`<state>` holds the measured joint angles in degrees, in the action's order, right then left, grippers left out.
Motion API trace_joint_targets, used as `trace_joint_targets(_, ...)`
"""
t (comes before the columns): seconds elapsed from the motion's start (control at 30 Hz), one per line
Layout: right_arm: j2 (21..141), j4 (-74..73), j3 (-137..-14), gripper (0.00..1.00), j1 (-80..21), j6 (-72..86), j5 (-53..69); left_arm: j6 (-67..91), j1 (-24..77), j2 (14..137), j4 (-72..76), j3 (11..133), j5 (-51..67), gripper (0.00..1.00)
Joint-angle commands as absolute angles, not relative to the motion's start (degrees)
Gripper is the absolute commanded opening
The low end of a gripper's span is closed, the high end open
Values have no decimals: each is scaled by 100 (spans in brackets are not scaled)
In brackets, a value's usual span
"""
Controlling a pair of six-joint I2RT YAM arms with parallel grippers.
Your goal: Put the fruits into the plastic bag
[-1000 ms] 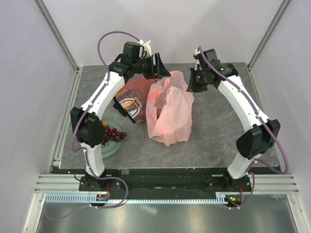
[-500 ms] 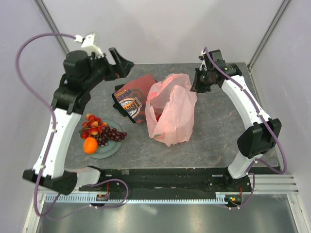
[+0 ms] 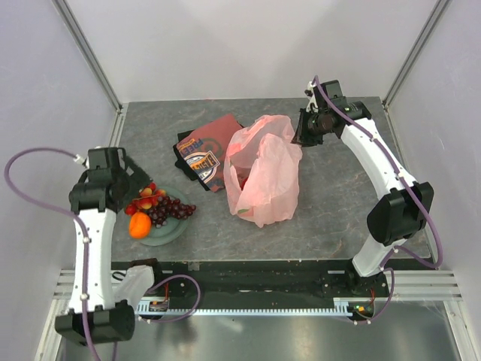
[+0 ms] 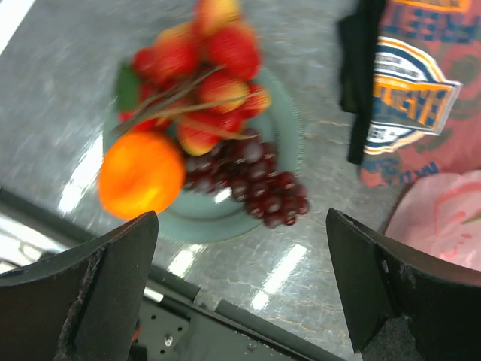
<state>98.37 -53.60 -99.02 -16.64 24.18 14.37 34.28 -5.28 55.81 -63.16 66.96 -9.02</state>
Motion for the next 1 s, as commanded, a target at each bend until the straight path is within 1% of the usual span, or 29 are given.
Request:
trace_joint_targets(0.0, 9677, -5159, -9896, 0, -1644, 2496, 1644, 3867, -1097, 4870, -6680, 6364, -1212, 99)
trace_joint_targets(0.13, 9659, -5142, -9888, 0, -1652, 2487, 1687, 3710, -1502, 4702, -6417, 6030, -1099, 99)
trace_joint_targets(0.33, 9615, -5098, -9879, 0, -1644, 2505, 1696, 3463, -2407, 4904, -5477, 5520, -396, 97)
trace_joint_targets(0.5, 9615, -5045, -9888, 0, -1644, 2496, 1644, 3314, -2663, 5106, -4932, 5415, -212, 96)
trace_joint_targets(0.67, 9642, -5036, -9949, 0, -1635, 2479, 1661, 3489, -2926, 5361, -4334, 5195, 246, 93)
trace_joint_targets(0.8, 9650, -5019, -9932, 0, -1617, 2487, 1661, 3700, -3015, 5580, -4166, 5107, 588, 91)
trace_joint_targets(0.97, 9624, -4940, -9870, 0, -1565, 2531, 1679, 3814, -3076, 5730, -4096, 4984, 650, 89)
